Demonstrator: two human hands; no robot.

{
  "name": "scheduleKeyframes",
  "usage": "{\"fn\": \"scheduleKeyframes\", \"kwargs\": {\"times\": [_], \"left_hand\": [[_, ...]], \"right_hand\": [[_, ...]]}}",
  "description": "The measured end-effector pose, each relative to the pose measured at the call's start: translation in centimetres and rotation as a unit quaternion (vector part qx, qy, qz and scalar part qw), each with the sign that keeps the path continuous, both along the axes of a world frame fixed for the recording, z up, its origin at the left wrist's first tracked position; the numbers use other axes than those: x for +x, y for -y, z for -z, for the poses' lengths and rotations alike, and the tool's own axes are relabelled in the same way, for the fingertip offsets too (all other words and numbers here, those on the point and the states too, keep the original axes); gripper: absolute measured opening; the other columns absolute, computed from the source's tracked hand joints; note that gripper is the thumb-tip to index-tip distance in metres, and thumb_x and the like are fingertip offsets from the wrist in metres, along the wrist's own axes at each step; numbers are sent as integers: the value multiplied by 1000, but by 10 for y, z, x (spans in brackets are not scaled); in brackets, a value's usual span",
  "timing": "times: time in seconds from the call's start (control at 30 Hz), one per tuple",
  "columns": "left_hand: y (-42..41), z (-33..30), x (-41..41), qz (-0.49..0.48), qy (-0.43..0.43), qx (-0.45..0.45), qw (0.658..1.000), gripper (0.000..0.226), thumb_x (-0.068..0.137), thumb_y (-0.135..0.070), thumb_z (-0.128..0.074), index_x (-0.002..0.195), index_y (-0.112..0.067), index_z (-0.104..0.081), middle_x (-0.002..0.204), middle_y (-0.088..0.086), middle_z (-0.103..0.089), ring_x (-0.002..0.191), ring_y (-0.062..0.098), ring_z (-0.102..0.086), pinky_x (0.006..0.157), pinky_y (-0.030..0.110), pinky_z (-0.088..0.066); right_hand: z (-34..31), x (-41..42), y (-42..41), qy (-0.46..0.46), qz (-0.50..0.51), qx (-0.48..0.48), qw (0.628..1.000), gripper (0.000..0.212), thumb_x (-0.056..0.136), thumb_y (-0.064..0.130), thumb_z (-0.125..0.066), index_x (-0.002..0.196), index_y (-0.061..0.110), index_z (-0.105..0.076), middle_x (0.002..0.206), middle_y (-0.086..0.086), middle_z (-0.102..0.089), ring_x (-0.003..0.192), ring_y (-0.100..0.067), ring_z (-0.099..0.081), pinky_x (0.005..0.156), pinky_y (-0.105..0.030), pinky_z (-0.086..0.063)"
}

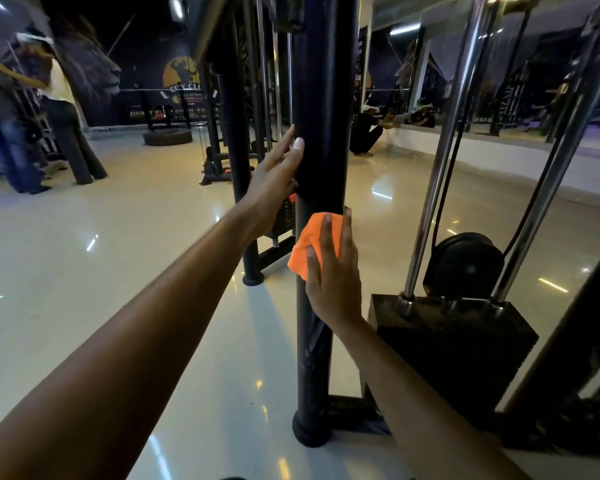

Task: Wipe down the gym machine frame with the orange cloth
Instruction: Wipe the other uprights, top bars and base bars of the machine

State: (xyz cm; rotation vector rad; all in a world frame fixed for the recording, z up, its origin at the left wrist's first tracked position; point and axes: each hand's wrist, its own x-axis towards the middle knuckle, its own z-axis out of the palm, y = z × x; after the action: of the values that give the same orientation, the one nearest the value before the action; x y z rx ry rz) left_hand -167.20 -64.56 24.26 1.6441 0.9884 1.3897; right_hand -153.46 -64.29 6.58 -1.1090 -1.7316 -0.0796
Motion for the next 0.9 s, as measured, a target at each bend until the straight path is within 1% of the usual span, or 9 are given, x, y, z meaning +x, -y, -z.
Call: {"fn": "scheduleKeyframes", "kwargs": {"times": [0.1, 0.2, 0.33, 0.43, 0.5, 0.57, 0.7, 0.8, 0.9], "left_hand": [[-4, 7, 1, 5, 9, -9, 1000, 62, 115, -42, -46, 171, -35, -19, 178, 2, -20, 163, 27, -22, 122, 41, -31], [-10, 15, -1, 16, 11, -27, 999, 66, 113, -49, -47, 171, -35, -18, 178, 2, -21, 162, 31, -26, 120, 43, -33], [-18, 28, -7, 24, -24, -26, 999, 68, 110, -59, -49, 169, -33, -28, 166, 0, -47, 153, 23, -45, 129, 52, -32], [-20, 33, -7, 23, -24, -10, 999, 65, 111, -55, -48, 168, -29, -32, 163, -1, -50, 152, 20, -47, 127, 47, -36], [-21, 44, -8, 26, -23, -11, 999, 62, 113, -53, -46, 167, -24, -33, 157, 3, -55, 150, 23, -48, 123, 41, -42], [-21, 62, -9, 35, -30, -34, 998, 61, 113, -56, -44, 165, -24, -38, 152, 4, -60, 147, 24, -52, 121, 46, -44], [-20, 97, -9, 33, -21, -55, 998, 66, 107, -67, -48, 165, -35, -38, 162, -7, -53, 154, 22, -44, 127, 59, -32], [-19, 102, -3, 21, -24, -35, 999, 51, 114, -54, -38, 160, -33, -45, 153, -10, -61, 147, 14, -52, 125, 49, -37], [-18, 106, 0, 21, -10, -34, 999, 48, 115, -52, -38, 159, -35, -47, 151, -13, -62, 143, 10, -55, 119, 40, -42]], "right_hand": [[-37, -8, -8, -32, 3, 28, 999, 66, 116, 54, -26, 175, 29, -7, 183, -8, 5, 162, -37, -24, 116, -63, -47], [-60, -11, -18, -41, 20, 49, 998, 65, 117, 50, -30, 175, 26, -12, 182, -10, 2, 163, -36, -23, 118, -61, -46], [9, -4, -11, 4, 24, 38, 999, 66, 117, 48, -32, 174, 29, -6, 182, -12, 4, 164, -38, -23, 118, -59, -47], [74, 1, 0, 5, 1, -12, 1000, 71, 117, 49, -37, 174, 34, 1, 183, -7, 8, 162, -40, -27, 114, -62, -49], [73, -2, -3, -10, 5, -14, 1000, 72, 116, 50, -38, 174, 33, 0, 183, -5, 8, 161, -40, -28, 115, -63, -48], [49, -10, -8, -40, 13, -7, 999, 72, 116, 49, -39, 174, 32, 0, 183, -5, 8, 162, -38, -25, 120, -61, -42], [33, -18, -18, -57, 25, 24, 998, 70, 117, 48, -38, 174, 31, -3, 183, -6, 6, 165, -34, -20, 127, -56, -35], [88, -12, -14, -13, 42, 11, 999, 70, 117, 49, -38, 174, 32, -2, 182, -9, 6, 165, -38, -21, 126, -57, -38], [151, -7, 2, -18, 11, -25, 999, 72, 116, 42, -45, 174, 32, -5, 182, -11, 4, 164, -41, -23, 117, -62, -45]]}}
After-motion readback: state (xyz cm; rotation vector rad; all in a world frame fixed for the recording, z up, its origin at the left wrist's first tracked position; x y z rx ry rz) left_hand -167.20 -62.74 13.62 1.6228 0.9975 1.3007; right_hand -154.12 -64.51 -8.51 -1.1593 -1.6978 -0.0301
